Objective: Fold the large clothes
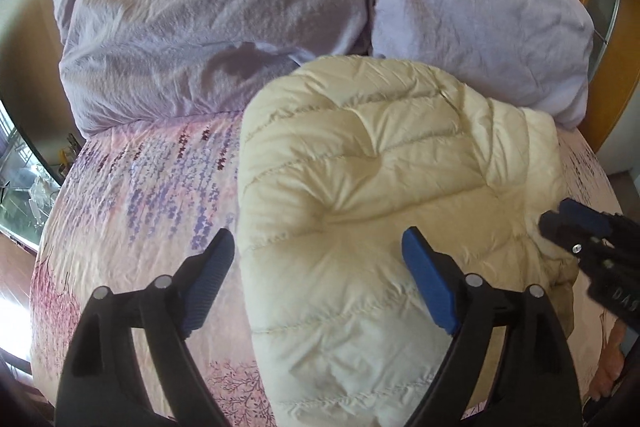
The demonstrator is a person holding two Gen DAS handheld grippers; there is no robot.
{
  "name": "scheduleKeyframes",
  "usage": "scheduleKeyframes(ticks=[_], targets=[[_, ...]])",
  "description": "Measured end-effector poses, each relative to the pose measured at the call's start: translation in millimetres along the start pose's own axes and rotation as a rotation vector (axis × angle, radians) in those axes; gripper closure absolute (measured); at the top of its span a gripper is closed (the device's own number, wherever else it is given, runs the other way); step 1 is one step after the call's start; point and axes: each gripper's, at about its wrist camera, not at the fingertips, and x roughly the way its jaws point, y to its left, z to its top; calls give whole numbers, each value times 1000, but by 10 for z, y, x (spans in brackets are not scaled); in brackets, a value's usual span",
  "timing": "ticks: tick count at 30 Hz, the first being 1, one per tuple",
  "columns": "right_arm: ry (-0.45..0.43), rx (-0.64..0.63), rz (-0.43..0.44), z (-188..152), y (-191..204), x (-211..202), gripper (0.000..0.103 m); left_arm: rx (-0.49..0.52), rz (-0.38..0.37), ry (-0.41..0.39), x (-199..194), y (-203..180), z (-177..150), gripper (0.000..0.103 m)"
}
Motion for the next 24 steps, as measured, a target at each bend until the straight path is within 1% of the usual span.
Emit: scheduleKeyframes(ticks=[2, 4, 13, 18, 24], targets=[[40, 0, -26, -58, 5, 146, 60, 11, -3, 26, 64, -32, -44, 17], [71, 26, -28, -124, -53, 246, 61, 20, -8, 40, 114, -52, -73, 17], [99, 66, -26, -172, -143, 327, 61, 33, -8, 56, 203, -99, -104, 16], [113, 74, -26, -168, -152, 370, 61, 25, -10, 65, 243, -78, -107, 14], [139, 101, -18, -145, -196, 449, 62, 14, -13, 94, 330, -40, -117, 11]])
